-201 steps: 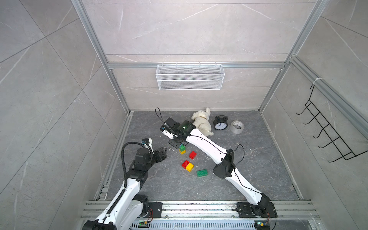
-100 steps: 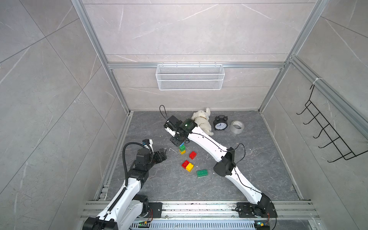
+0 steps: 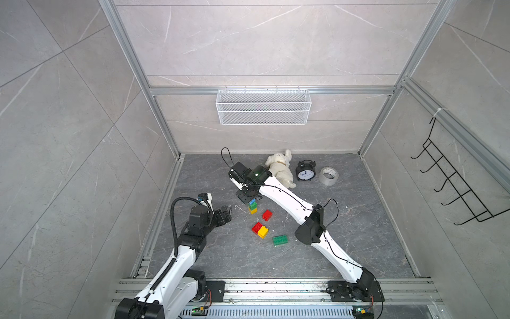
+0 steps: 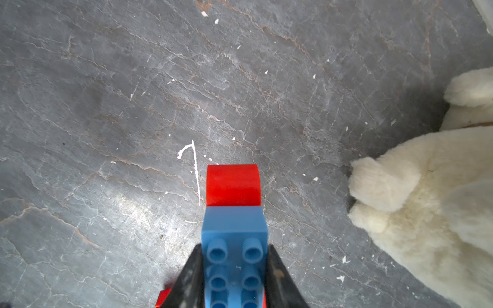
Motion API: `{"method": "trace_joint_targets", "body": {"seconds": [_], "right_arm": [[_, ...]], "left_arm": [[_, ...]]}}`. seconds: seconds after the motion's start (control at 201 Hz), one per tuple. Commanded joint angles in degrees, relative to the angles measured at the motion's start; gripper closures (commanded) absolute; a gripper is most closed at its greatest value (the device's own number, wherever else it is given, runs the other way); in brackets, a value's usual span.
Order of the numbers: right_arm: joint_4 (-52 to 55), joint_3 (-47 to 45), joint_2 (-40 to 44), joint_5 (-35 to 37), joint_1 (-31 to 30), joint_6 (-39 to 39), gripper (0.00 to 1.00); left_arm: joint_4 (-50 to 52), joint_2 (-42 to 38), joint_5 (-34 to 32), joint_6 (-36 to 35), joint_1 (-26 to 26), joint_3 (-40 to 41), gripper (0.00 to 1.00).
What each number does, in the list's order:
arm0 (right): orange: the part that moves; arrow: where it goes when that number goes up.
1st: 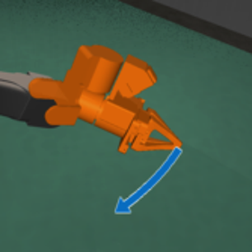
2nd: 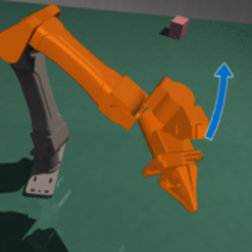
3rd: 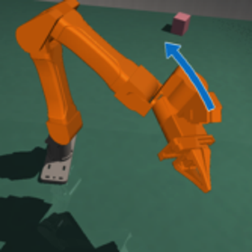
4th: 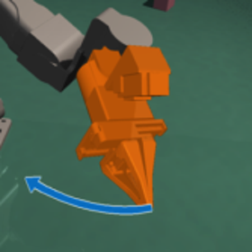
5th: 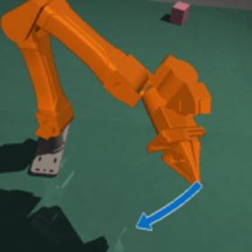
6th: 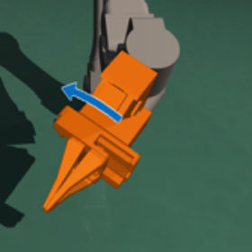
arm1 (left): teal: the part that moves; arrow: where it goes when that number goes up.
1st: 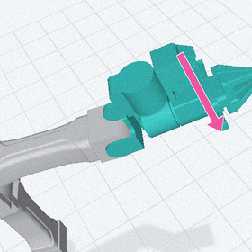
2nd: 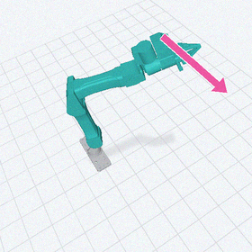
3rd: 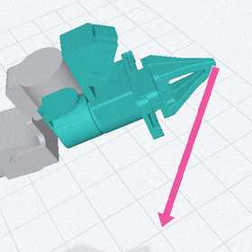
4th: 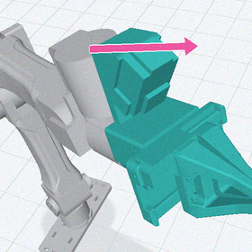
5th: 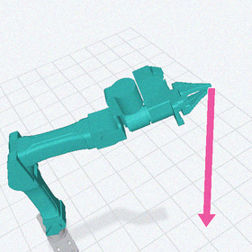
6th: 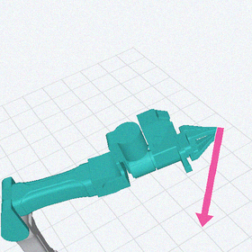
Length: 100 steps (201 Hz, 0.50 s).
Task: Assemble the letter r with lego
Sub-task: Assemble the lego brick with the lego brick.
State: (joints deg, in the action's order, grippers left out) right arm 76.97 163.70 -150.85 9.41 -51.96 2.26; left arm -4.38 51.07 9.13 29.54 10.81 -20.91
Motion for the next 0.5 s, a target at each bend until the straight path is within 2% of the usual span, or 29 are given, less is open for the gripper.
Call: {"method": "trace_joint_targets", "body": {"seconds": [0.0,0.493], "right_arm": [[2.4,-0.4,-1.5,0.6,0.4,2.0,0.84],[3.9,-1.1,-2.6,-2.1,0.9,4.0,0.82]], "left_arm": [[-2.3,0.4,0.5,-0.8,-0.3,-0.3,0.14],[-3.2,1.9,0.9,-0.8,-0.3,-0.1,0.14]]}}
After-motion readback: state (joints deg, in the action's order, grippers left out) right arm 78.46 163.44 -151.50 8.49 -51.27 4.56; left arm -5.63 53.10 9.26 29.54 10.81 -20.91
